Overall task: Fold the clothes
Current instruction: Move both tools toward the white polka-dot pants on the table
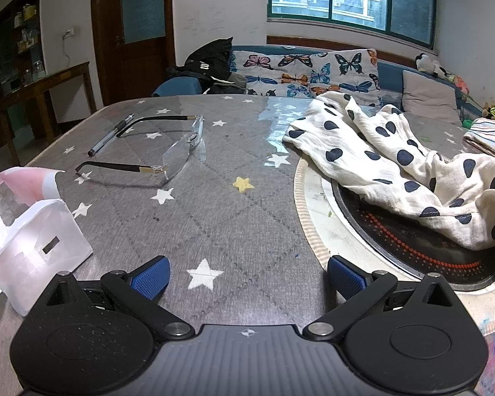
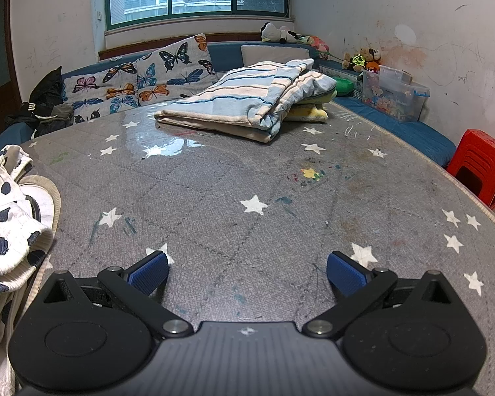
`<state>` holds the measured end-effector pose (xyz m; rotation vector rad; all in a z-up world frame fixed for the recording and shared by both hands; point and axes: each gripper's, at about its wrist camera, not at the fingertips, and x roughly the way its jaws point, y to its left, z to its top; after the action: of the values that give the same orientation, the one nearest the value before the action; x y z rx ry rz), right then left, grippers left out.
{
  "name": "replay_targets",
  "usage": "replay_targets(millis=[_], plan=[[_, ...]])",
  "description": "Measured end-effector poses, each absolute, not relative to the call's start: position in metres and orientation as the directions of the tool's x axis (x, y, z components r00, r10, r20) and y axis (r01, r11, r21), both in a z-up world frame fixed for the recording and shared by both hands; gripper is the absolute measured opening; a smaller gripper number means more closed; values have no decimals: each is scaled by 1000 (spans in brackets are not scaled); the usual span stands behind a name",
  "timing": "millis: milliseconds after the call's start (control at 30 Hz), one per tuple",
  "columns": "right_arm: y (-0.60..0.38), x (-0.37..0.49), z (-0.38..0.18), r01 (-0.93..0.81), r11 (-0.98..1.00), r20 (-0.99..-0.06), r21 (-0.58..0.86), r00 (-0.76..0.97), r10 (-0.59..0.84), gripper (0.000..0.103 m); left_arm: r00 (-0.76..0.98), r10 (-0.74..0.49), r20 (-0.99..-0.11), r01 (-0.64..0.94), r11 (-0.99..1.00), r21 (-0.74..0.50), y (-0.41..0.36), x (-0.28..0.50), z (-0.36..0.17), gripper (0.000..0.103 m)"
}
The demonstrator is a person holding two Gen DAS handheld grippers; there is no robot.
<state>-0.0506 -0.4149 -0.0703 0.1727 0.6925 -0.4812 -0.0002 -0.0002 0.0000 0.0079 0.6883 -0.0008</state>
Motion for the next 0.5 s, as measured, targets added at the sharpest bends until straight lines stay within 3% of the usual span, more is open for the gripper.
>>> replay_targets(millis=[500], plan=[[-400, -72, -66, 415, 910, -633, 26, 711, -306, 103, 763, -31, -645, 44, 999, 4, -41, -35, 7, 103]])
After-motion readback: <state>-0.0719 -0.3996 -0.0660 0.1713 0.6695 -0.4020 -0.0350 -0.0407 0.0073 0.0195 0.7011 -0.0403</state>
